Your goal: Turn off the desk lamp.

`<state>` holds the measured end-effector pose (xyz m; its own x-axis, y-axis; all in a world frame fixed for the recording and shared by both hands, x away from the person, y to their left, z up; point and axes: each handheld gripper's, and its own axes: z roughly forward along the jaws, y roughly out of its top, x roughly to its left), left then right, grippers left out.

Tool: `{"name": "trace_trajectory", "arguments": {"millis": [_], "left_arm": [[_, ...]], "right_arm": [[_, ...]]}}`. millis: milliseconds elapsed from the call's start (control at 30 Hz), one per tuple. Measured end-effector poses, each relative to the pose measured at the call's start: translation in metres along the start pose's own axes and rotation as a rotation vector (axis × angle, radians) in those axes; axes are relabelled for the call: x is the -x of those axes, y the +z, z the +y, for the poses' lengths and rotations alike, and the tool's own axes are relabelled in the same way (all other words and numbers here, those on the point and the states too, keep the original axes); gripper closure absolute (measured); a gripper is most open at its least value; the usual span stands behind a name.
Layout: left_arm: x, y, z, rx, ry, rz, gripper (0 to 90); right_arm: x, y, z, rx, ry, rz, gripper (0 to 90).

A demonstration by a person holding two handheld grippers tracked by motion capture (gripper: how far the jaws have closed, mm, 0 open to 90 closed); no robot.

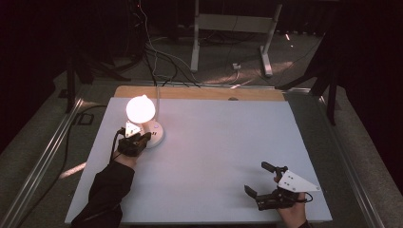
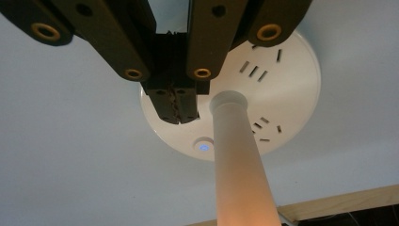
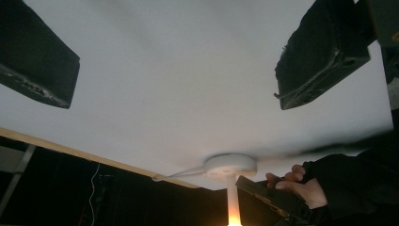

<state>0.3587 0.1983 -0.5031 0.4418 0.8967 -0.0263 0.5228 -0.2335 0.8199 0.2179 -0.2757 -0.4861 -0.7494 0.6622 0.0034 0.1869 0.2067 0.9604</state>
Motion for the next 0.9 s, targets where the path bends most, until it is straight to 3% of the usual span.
{"name": "trace_trajectory", "arguments": {"millis": [600, 633, 733, 800, 900], "left_arm": [[0.0004, 0.0049, -0.0037, -0.027, 0.017, -0.003, 90.0], [0.0029, 0.0054, -0.004, -0.026, 0.038, 0.012, 90.0], [0.0037, 0.0054, -0.0032, -0.034, 0.029, 0.02, 90.0], [0.0052, 0.0055, -0.0044, -0.024, 0.054, 0.026, 90.0], [0.0017, 0.0043, -0.0043, -0.02, 0.037, 0.019, 90.0]], "right_arm": [[0.0002, -0.0002, -0.0002, -0.001, 0.003, -0.001, 0.0], [0.0002, 0.0001, -0.0003, -0.002, 0.003, -0.001, 0.0], [-0.0001, 0.0004, -0.0003, -0.004, 0.0, -0.003, 0.0], [-0.0004, 0.0005, -0.0002, -0.004, 0.0, -0.002, 0.0], [-0.0007, -0.0002, 0.0002, -0.003, -0.003, -0.002, 0.0]]}}
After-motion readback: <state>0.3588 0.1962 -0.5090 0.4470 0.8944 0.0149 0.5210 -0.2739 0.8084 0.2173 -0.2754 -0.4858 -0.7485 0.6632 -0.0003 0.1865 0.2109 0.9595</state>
